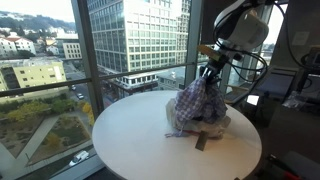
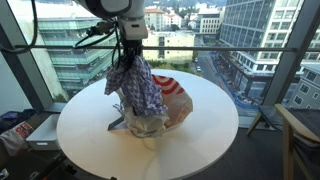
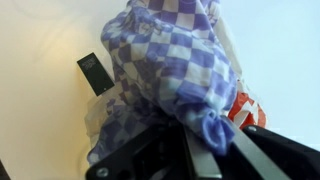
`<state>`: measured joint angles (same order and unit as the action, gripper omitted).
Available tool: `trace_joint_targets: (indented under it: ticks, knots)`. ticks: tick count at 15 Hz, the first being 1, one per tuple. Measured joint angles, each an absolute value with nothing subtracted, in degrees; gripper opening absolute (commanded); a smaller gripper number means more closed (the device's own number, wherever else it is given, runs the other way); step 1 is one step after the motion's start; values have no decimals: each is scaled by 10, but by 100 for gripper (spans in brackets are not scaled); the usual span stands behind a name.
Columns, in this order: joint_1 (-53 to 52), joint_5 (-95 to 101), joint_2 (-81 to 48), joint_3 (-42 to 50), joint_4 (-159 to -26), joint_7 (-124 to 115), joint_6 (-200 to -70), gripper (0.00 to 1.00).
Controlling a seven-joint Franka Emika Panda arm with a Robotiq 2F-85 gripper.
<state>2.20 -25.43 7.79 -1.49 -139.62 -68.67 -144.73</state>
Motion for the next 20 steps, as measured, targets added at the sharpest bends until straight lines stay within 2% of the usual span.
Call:
trace_joint_targets:
  ticks: [8, 14, 20]
  knots:
    - [13, -129, -35, -17, -1388, -770, -1507, 7]
    - [-43, 78, -111, 21, -1336, -927, -1582, 6]
    - [-70, 78, -174, 30, -1301, -944, -1595, 6]
